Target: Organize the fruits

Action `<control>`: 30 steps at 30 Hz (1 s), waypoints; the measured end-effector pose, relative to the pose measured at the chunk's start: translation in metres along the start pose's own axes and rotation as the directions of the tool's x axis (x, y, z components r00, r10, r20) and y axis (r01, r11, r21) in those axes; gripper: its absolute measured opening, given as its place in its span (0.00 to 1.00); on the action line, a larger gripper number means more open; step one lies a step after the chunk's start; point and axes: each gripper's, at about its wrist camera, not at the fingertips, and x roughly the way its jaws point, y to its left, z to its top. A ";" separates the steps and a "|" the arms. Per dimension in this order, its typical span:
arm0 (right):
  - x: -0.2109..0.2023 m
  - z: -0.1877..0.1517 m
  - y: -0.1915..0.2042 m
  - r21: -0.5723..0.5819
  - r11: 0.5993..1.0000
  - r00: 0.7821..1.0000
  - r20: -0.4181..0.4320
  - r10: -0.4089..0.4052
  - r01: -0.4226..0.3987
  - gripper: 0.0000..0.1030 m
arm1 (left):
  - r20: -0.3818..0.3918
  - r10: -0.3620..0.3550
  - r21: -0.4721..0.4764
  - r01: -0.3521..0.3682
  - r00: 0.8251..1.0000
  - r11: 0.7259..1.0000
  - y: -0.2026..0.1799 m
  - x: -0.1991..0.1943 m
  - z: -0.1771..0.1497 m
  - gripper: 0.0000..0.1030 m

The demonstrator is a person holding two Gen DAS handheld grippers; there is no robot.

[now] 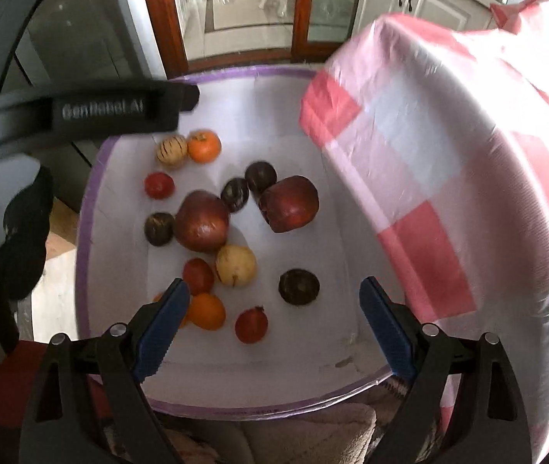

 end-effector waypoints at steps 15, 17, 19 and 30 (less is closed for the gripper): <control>0.022 -0.006 -0.008 0.056 0.998 0.995 -0.098 -0.014 0.020 0.84 | -0.135 -0.016 0.046 0.022 0.991 0.999 -0.016 0.028 -0.029 0.98; 0.024 -0.006 -0.008 0.058 0.998 0.995 -0.100 -0.013 0.019 0.84 | -0.135 -0.016 0.046 0.023 0.991 0.999 -0.015 0.029 -0.028 0.98; 0.025 -0.006 -0.008 0.058 0.998 0.995 -0.102 -0.012 0.018 0.84 | -0.137 -0.017 0.046 0.024 0.990 0.999 -0.015 0.030 -0.028 0.98; 0.025 -0.006 -0.009 0.059 0.998 0.994 -0.110 -0.009 0.016 0.84 | -0.140 -0.019 0.045 0.025 0.990 0.999 -0.017 0.031 -0.029 0.98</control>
